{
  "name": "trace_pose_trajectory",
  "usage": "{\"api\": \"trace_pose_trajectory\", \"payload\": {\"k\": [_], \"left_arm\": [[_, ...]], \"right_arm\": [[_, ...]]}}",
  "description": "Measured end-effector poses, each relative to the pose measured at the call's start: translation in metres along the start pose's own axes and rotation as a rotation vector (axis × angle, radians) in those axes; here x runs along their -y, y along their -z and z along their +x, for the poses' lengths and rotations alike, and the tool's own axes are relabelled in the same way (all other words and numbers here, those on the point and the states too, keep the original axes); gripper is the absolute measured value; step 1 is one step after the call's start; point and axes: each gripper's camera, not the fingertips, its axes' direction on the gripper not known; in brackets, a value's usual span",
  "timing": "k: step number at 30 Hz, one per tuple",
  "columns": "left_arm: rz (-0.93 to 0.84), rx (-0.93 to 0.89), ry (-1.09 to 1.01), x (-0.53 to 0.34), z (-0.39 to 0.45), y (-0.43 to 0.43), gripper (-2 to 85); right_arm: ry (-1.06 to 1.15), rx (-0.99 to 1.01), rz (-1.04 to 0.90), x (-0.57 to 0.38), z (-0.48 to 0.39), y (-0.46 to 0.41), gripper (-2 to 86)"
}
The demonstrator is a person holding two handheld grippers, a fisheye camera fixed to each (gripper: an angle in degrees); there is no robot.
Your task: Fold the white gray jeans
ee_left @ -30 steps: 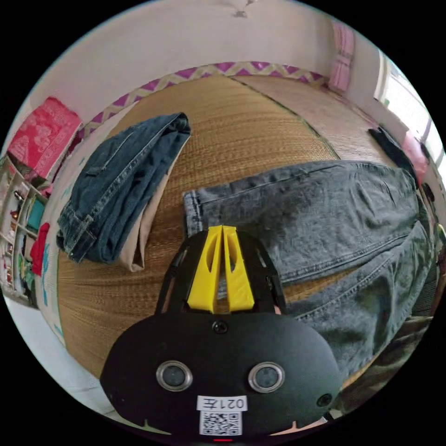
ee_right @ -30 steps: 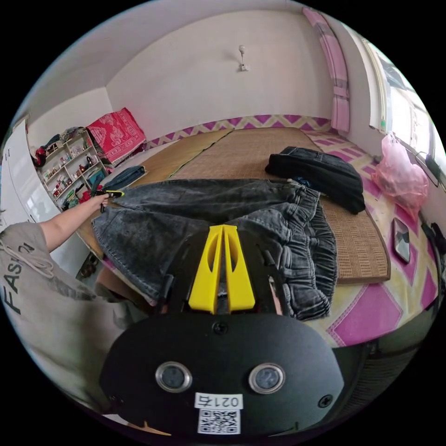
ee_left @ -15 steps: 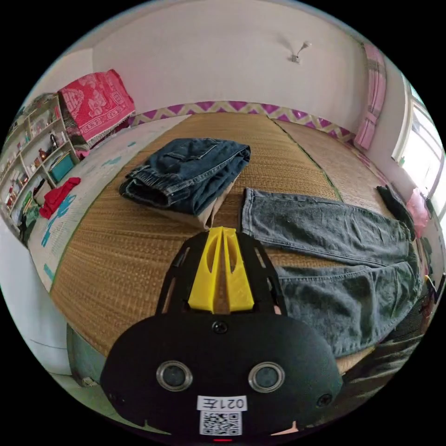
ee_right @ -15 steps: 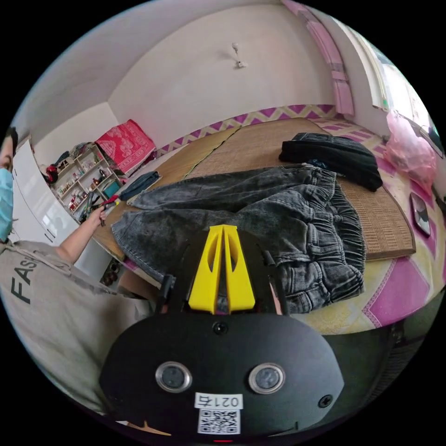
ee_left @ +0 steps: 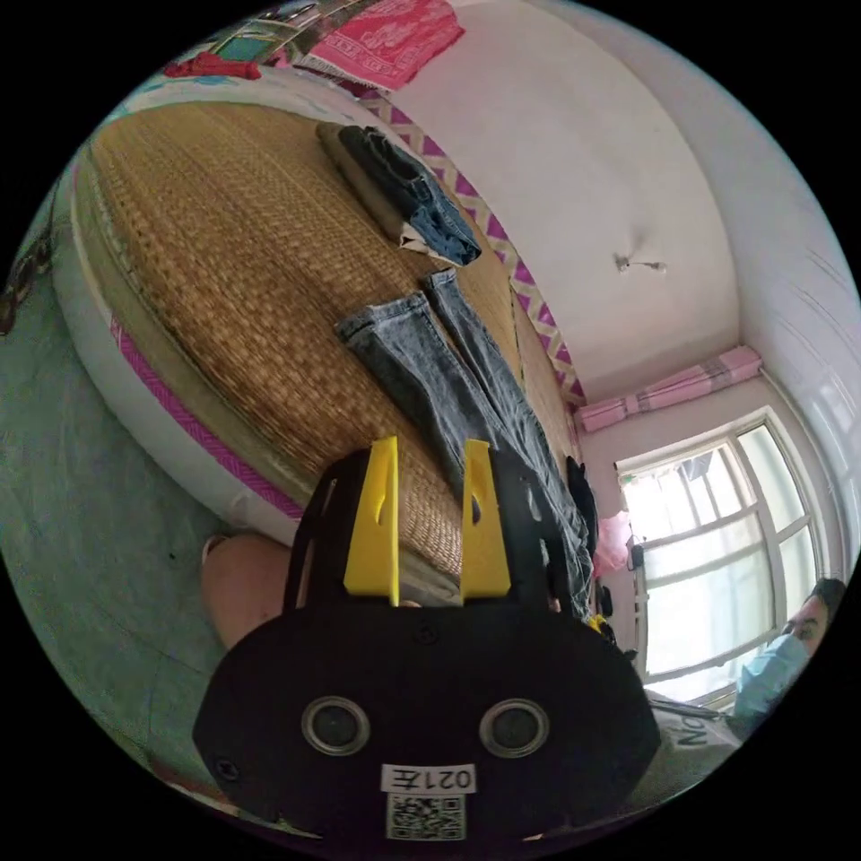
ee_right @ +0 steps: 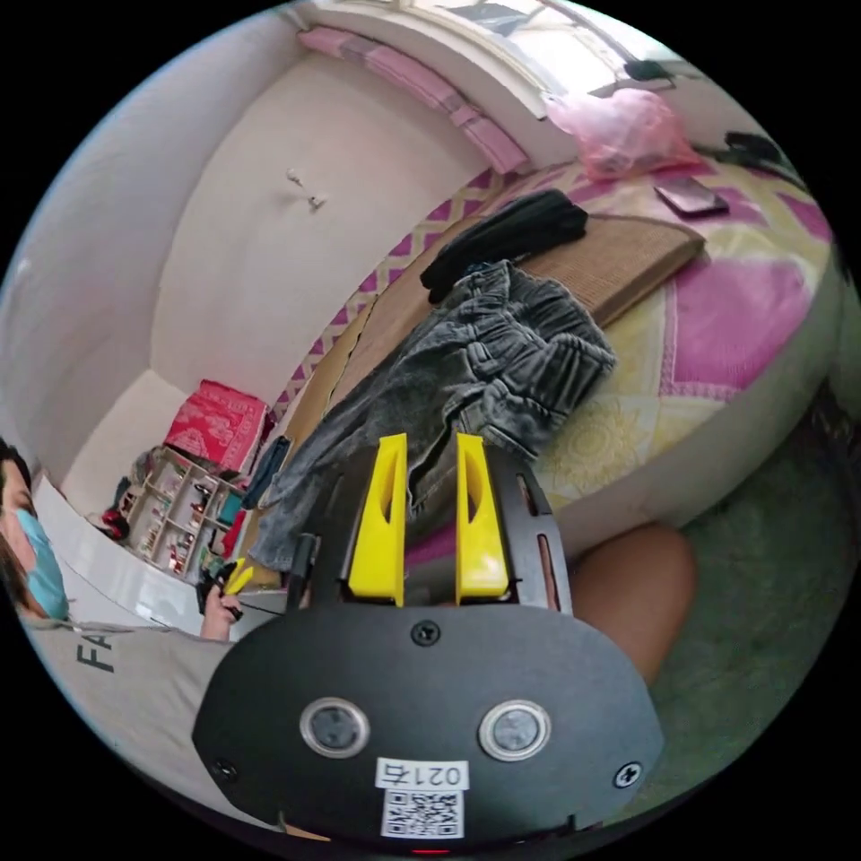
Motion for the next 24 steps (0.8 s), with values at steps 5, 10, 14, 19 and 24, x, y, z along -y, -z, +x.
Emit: {"api": "trace_pose_trajectory", "payload": {"k": [5,10,14,19,24], "left_arm": [[-0.012,-0.018,0.047,0.010,-0.019,-0.019,9.0],[-0.050,-0.049,0.040,0.022,-0.025,-0.046,11.1],[-0.055,-0.052,0.037,0.029,-0.032,-0.062,10.4],[-0.055,-0.036,0.025,0.033,-0.036,-0.083,8.4],[-0.053,-0.003,0.052,0.037,-0.045,-0.103,1.3]], "right_arm": [[-0.218,0.130,0.038,-0.020,0.055,0.011,8.0],[-0.269,0.162,0.025,-0.033,0.070,0.011,9.6],[-0.328,0.225,0.017,-0.034,0.084,-0.007,10.4],[-0.399,0.241,0.095,-0.021,0.109,-0.016,10.1],[-0.414,0.267,0.092,-0.002,0.128,-0.039,6.1]]}}
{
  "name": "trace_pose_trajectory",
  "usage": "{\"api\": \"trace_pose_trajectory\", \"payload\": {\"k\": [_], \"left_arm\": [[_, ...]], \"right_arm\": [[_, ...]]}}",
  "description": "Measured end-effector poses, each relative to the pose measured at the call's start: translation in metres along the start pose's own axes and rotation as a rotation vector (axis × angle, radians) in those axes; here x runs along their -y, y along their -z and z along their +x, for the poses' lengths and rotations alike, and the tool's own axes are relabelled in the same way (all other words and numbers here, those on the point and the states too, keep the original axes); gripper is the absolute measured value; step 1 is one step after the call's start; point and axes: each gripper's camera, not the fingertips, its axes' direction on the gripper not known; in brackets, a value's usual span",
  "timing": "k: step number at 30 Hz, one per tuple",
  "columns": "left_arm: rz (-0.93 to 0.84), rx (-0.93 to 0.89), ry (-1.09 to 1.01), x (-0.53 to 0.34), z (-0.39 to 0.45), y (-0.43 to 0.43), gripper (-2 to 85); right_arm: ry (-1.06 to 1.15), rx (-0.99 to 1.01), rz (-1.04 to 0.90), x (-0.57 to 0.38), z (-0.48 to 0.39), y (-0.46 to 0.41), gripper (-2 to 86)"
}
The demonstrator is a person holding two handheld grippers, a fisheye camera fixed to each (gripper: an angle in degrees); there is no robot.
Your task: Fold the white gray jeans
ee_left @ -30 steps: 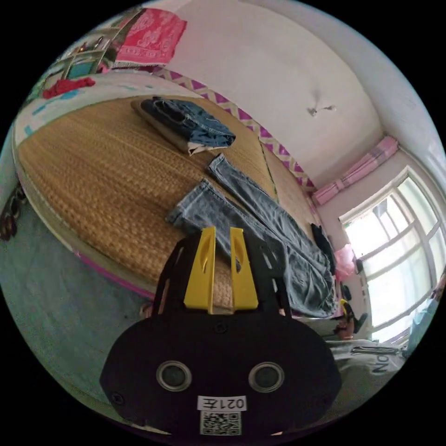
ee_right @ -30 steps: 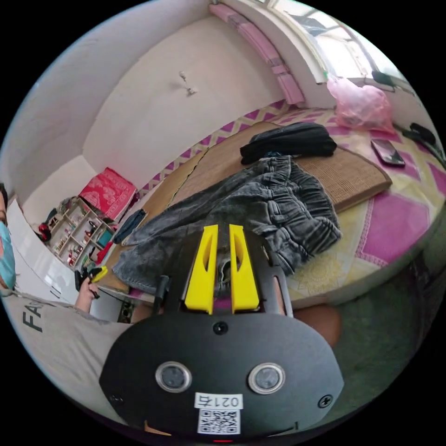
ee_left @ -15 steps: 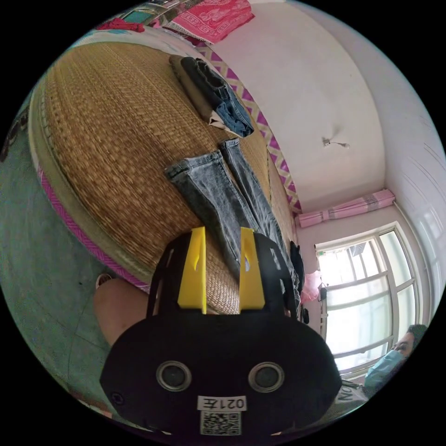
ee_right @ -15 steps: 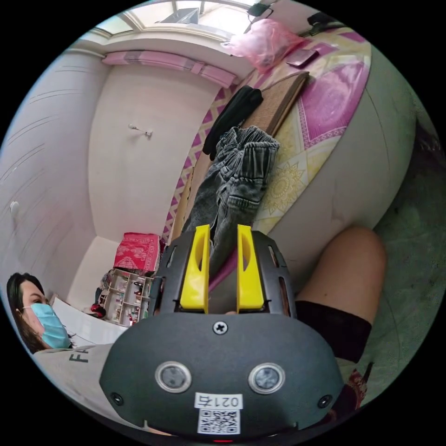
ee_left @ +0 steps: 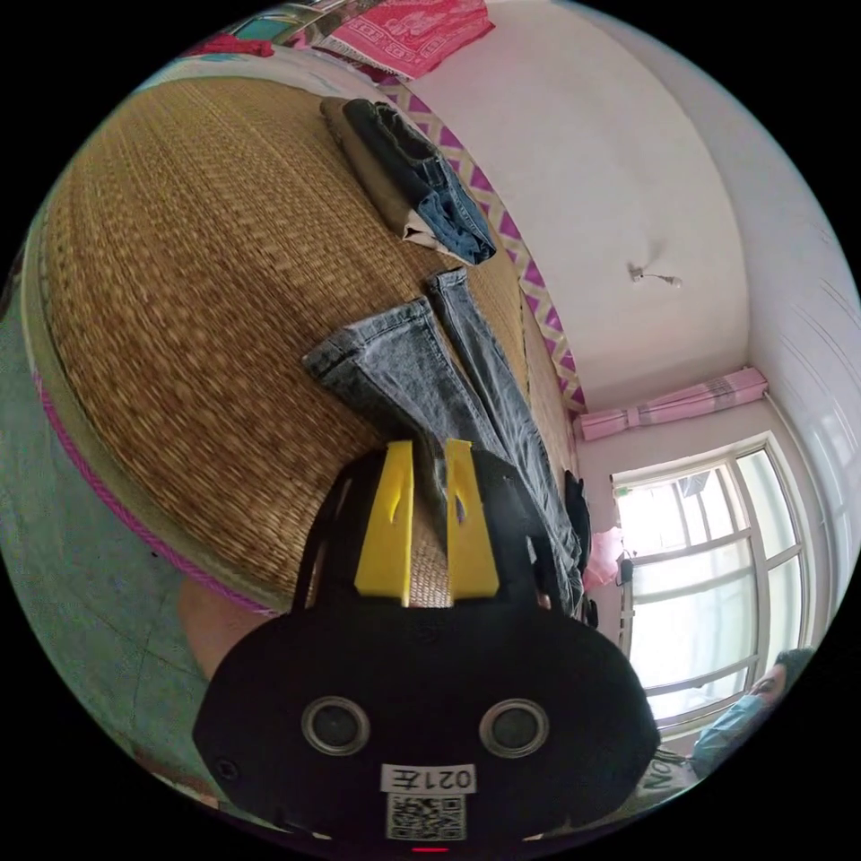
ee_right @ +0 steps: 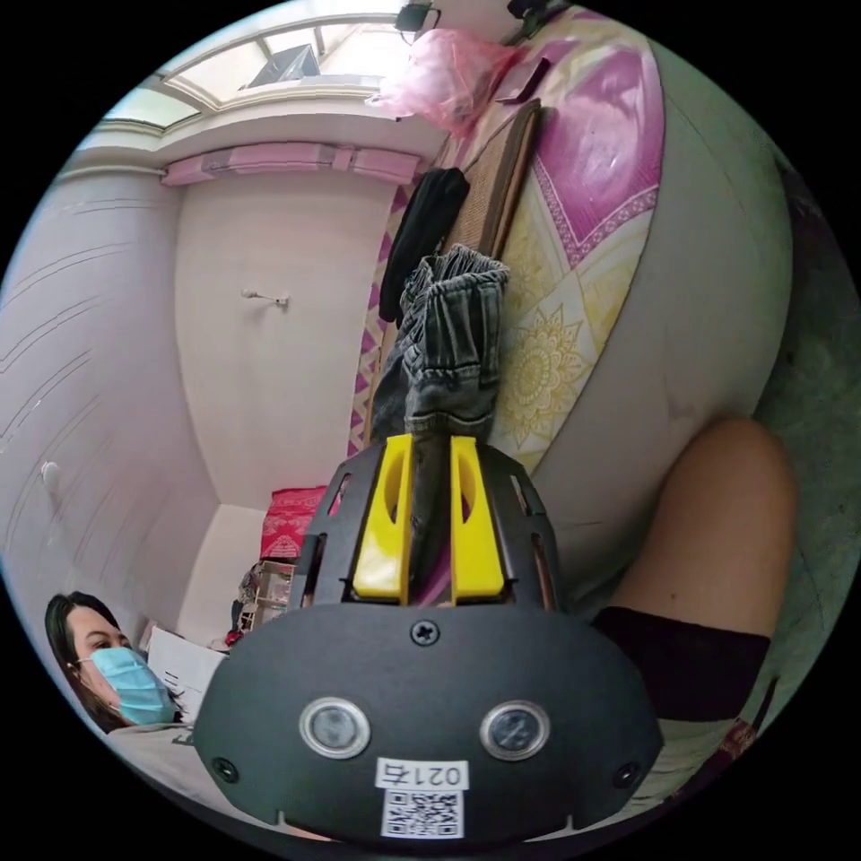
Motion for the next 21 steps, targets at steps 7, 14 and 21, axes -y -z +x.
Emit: {"api": "trace_pose_trajectory", "payload": {"k": [7,14,21], "left_arm": [[-0.012,-0.056,-0.062,-0.009,0.019,0.005,-0.9],[-0.013,0.004,-0.349,0.031,0.161,0.028,-1.0],[-0.224,0.167,-0.367,0.200,0.257,-0.142,-0.9]], "right_arm": [[0.036,0.144,-0.027,0.011,-0.014,0.004,1.0],[0.265,0.155,-0.104,0.084,-0.117,-0.040,0.5],[0.263,0.059,-0.279,0.213,-0.160,-0.204,0.7]]}}
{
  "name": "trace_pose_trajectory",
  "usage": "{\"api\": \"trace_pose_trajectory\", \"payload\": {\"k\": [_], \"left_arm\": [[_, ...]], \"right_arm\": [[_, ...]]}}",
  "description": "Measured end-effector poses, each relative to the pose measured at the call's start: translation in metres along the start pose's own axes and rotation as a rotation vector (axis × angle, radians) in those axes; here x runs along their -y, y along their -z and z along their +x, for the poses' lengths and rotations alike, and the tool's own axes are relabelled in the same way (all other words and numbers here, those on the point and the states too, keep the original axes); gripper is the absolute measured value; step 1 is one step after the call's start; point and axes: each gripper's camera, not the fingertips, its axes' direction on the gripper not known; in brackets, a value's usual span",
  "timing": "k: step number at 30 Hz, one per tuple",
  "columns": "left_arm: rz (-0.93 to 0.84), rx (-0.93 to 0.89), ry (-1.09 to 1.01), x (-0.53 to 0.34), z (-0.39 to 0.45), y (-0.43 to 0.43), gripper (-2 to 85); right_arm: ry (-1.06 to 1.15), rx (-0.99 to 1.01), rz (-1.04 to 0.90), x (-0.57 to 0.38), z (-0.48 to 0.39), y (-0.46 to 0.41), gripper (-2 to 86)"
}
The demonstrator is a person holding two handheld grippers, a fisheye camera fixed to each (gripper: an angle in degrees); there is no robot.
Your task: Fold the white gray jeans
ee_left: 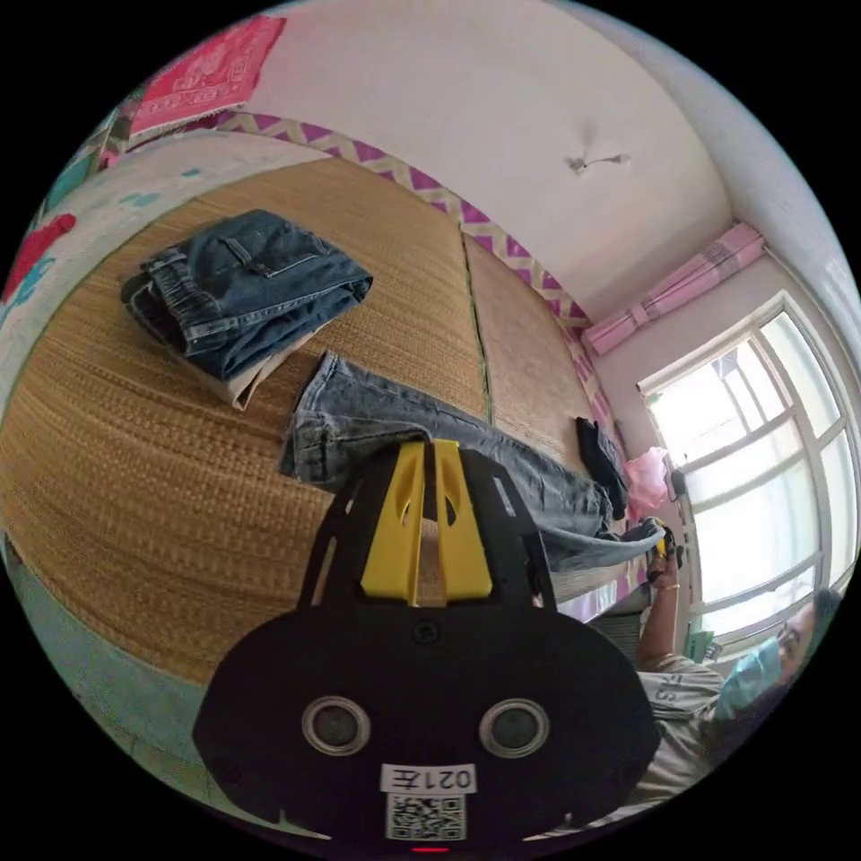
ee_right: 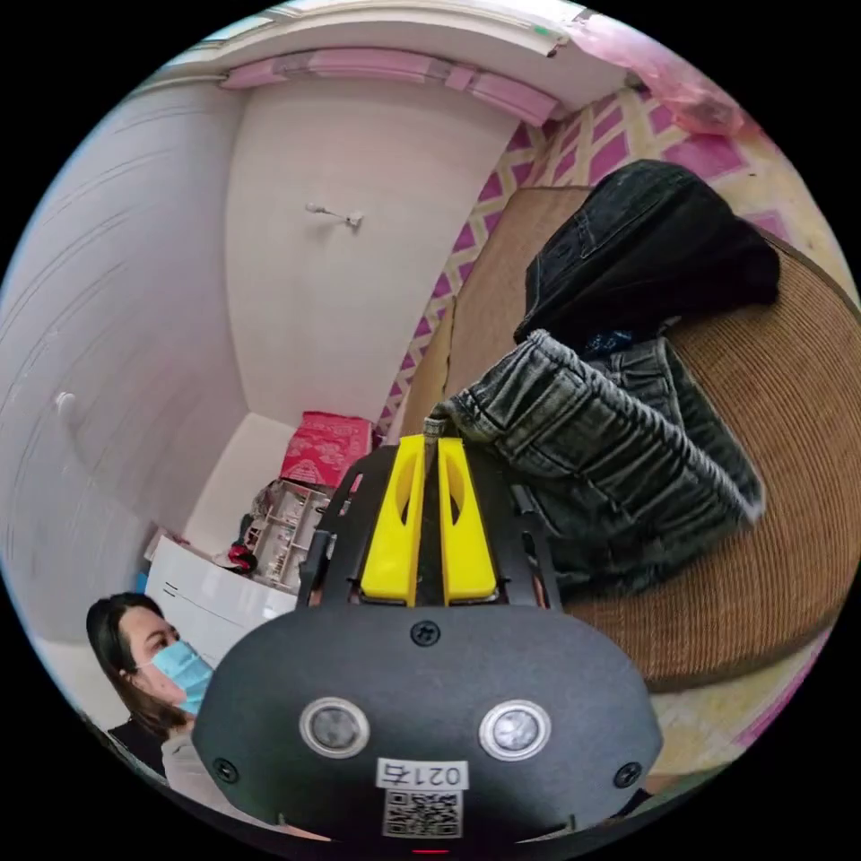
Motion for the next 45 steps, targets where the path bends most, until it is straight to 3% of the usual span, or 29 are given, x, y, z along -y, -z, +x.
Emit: {"api": "trace_pose_trajectory", "payload": {"k": [5,10,15,18,20,22,23,25,26,28,31,35,39,42,44,45], "left_arm": [[-0.146,0.023,0.135,0.096,-0.036,-0.147,-0.8],[-0.172,0.006,0.161,0.113,-0.058,-0.209,-0.8],[-0.100,-0.101,0.120,0.104,-0.077,-0.185,-0.7],[0.025,-0.149,0.123,0.089,-0.081,-0.154,-0.9],[0.076,-0.180,0.057,0.081,-0.064,-0.146,-0.9],[-0.052,-0.196,-0.075,0.081,-0.023,-0.181,-1.0],[-0.094,-0.175,-0.110,0.080,-0.013,-0.193,-1.0],[-0.214,0.153,-0.190,0.069,0.006,-0.234,-0.9],[-0.159,0.136,-0.194,0.066,0.003,-0.228,-1.0],[-0.127,0.054,-0.039,0.060,-0.038,-0.213,-1.0],[-0.091,0.116,0.004,0.044,-0.069,-0.180,-1.0],[-0.030,0.160,0.052,0.017,-0.091,-0.137,-1.0],[0.129,-0.039,0.023,-0.007,-0.090,-0.106,-1.0],[0.073,0.007,-0.074,0.003,-0.068,-0.133,-1.0],[-0.078,0.142,-0.116,0.011,-0.066,-0.169,-1.0],[-0.047,0.130,-0.131,0.011,-0.073,-0.163,-1.0]], "right_arm": [[-0.139,-0.220,-0.057,0.074,0.079,-0.097,0.6],[-0.128,-0.150,-0.069,0.080,0.094,-0.113,0.4],[-0.064,-0.034,-0.021,0.065,0.070,-0.087,-0.3],[0.099,-0.024,0.025,0.046,0.025,-0.076,-0.6],[0.316,-0.066,-0.094,0.028,-0.026,-0.110,-0.7],[0.481,-0.129,-0.223,0.006,-0.064,-0.155,-0.7],[0.578,-0.200,-0.338,-0.011,-0.084,-0.192,-0.8],[0.670,-0.372,-0.503,-0.039,-0.098,-0.245,-0.9],[0.683,-0.550,-0.597,-0.055,-0.092,-0.276,-0.9],[0.679,-0.661,-0.661,-0.067,-0.070,-0.295,-1.0],[0.511,-0.473,-0.583,-0.055,-0.046,-0.275,-0.9],[0.462,-0.401,-0.533,-0.060,-0.037,-0.269,-0.8],[0.471,-0.415,-0.490,-0.069,-0.042,-0.271,-0.7],[0.480,-0.438,-0.473,-0.076,-0.048,-0.274,-0.7],[0.478,-0.442,-0.471,-0.079,-0.050,-0.274,-0.7],[0.484,-0.446,-0.475,-0.080,-0.051,-0.274,-0.7]]}}
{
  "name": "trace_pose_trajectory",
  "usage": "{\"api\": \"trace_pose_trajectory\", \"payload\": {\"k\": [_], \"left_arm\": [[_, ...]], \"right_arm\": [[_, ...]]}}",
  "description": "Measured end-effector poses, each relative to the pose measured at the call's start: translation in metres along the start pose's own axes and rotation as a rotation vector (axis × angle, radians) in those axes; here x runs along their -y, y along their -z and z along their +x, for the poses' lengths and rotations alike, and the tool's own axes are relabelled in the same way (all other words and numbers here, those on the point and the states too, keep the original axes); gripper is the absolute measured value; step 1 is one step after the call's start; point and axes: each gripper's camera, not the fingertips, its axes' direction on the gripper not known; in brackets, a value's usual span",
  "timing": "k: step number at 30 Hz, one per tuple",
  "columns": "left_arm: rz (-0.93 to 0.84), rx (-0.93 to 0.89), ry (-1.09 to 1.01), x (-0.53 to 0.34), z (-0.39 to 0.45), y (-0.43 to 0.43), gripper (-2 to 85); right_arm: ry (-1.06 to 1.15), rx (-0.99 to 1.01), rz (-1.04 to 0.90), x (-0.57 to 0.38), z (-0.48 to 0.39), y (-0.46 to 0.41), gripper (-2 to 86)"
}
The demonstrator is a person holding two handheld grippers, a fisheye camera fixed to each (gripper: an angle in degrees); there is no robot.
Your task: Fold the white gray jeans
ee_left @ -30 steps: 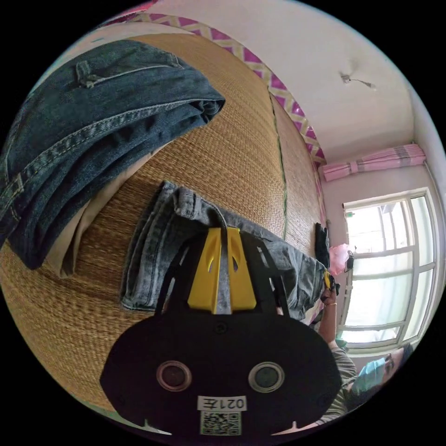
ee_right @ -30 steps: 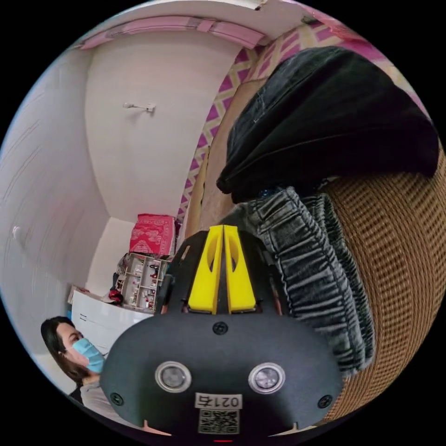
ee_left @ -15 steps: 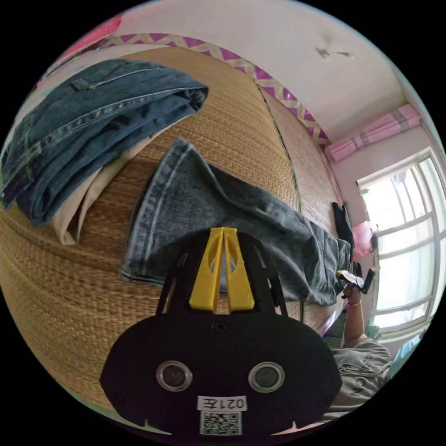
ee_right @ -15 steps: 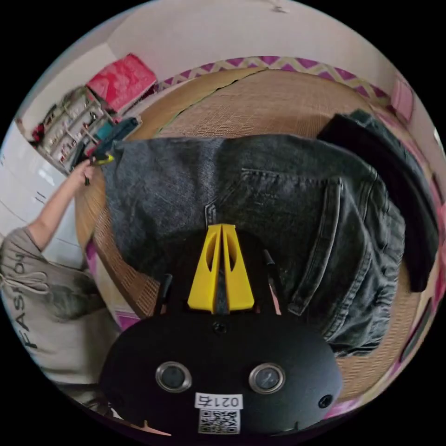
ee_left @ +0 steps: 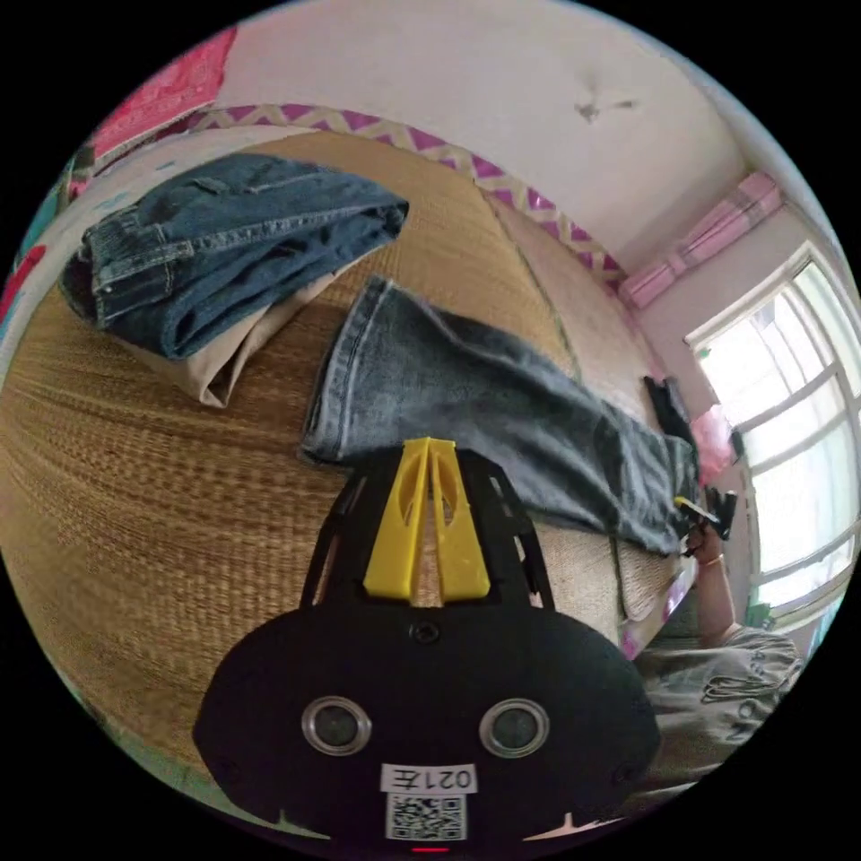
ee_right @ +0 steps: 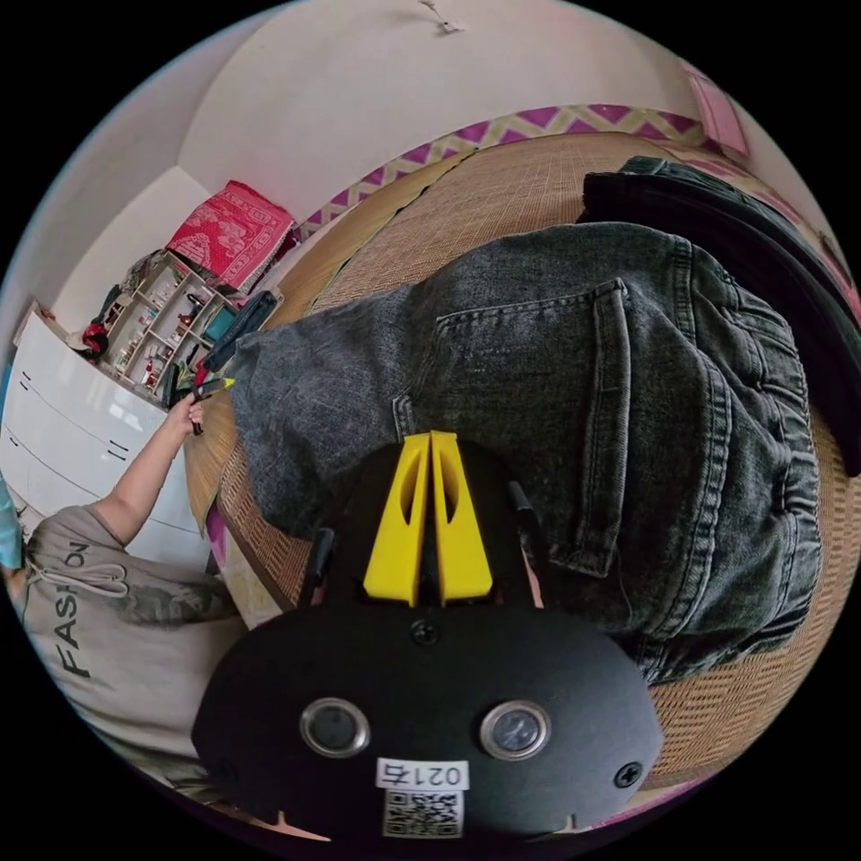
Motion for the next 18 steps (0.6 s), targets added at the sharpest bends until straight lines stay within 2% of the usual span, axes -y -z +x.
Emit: {"api": "trace_pose_trajectory", "payload": {"k": [4,12,14,16,18], "left_arm": [[-0.080,-0.025,0.008,0.012,-0.026,0.019,-1.0],[-0.106,0.002,0.011,0.006,-0.049,0.059,-0.9],[-0.084,-0.004,0.057,-0.002,-0.059,0.074,-0.8],[0.024,0.009,0.107,-0.026,-0.063,0.108,-0.4],[0.128,-0.111,0.156,-0.051,-0.069,0.137,0.7]], "right_arm": [[0.044,-0.050,-0.028,-0.007,-0.010,0.004,-0.7],[0.047,-0.079,-0.009,-0.026,-0.019,0.015,-0.7],[0.009,-0.070,0.015,-0.033,-0.021,0.024,-0.7],[0.025,-0.051,0.057,-0.046,-0.031,0.040,-0.7],[0.061,0.007,0.130,-0.066,-0.045,0.062,-0.7]]}}
